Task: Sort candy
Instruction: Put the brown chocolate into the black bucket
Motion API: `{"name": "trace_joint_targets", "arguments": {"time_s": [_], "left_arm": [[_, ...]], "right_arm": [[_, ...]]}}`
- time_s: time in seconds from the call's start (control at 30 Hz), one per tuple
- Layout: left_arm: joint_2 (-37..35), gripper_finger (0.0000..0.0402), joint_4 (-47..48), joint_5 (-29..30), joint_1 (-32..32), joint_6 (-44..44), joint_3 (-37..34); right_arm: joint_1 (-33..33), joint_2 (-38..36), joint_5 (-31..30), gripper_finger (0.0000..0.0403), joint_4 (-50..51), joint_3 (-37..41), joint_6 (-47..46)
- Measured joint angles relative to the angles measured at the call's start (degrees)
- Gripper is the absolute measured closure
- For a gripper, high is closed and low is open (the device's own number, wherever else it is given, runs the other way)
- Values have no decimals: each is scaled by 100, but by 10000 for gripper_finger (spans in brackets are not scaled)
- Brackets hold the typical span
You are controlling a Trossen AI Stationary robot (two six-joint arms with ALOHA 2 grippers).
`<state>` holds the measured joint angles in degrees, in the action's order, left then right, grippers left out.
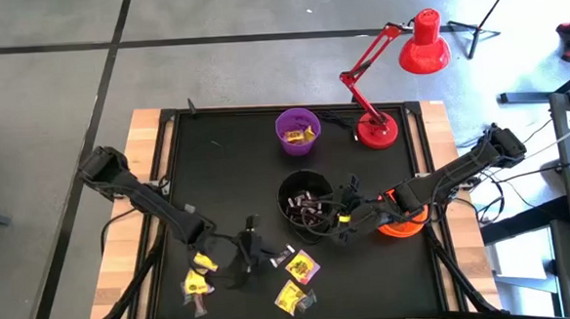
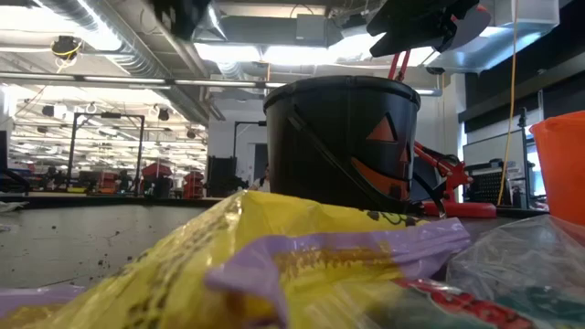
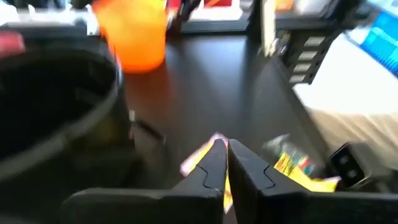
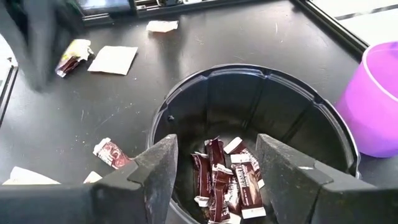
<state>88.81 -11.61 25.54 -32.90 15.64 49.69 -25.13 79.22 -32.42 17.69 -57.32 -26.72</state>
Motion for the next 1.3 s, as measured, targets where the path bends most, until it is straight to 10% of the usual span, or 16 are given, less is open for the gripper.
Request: {"name": "trace_joint_targets", "arguments": {"time_s": [0.4, 0.63, 0.97, 1.3], "left_arm": [[1545, 213, 4, -319, 278, 1478, -2], [2061, 175, -230, -613, 374, 1710, 5], [2189, 211, -237, -450, 411, 1683, 20], [2130, 377, -202, -866, 567, 1967, 9]], "right_arm": [[-1, 0, 53, 185, 4, -2, 0], [-1, 0, 52, 185, 3, -2, 0], [2, 0, 52, 185, 2, -2, 0], [2, 0, 52, 185, 4, -2, 0]]}}
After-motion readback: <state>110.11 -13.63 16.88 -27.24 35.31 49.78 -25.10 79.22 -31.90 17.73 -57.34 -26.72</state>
